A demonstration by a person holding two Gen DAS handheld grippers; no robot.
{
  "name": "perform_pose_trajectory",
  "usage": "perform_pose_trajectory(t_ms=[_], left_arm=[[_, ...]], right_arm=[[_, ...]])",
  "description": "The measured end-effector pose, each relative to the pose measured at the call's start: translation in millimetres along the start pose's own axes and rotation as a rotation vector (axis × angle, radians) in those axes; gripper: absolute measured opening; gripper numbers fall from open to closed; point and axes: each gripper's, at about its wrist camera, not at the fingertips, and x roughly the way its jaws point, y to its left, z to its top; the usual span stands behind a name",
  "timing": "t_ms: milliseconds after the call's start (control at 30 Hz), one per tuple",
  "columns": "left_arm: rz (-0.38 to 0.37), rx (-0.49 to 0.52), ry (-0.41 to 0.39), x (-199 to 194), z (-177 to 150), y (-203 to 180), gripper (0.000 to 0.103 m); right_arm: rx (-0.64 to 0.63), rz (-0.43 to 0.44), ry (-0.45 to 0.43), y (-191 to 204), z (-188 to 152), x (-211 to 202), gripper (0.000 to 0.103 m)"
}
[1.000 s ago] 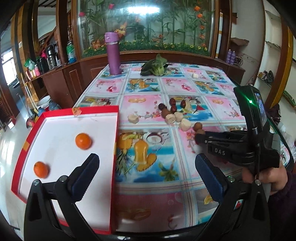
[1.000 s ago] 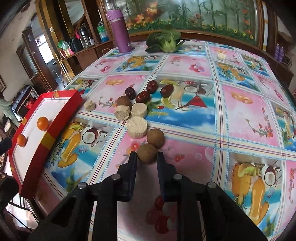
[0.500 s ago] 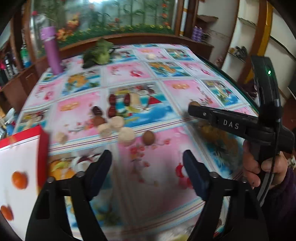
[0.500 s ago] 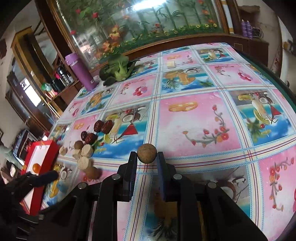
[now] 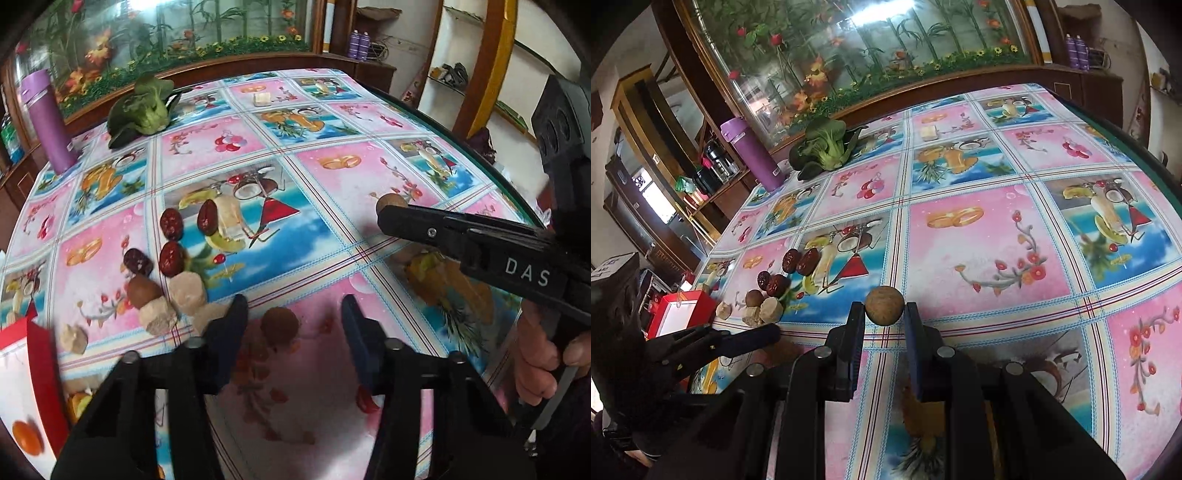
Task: Organize fruits
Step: 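Grasp a brown round fruit with the right gripper while the left grasps another, then carry both brown fruits over the white tray and open both grippers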
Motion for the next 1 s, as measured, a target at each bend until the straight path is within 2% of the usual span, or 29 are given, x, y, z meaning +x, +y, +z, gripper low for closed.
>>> perform_pose_trajectory(t_ms=[300,400,733,1000], left_arm=[[-0.003,0.045,0.024,9,-5,-2,0.035],[0.000,0.031,0.022,10,-4,1,0.024],[0.016,-0.010,0.006,3,-10,-2,0.024],[0.073,-0.113,-0.108,-53,-32,1,0.024]], right_arm=[[0.003,0.000,0.004,1,0,2,0.020],[-0.001,-0.001,0.003,1,0,2,0.020],[-0.060,0.004,-0.015,12,-3,1,0.020],[-0.143,-0.014,-0.084,27,-7,-6,0.020]])
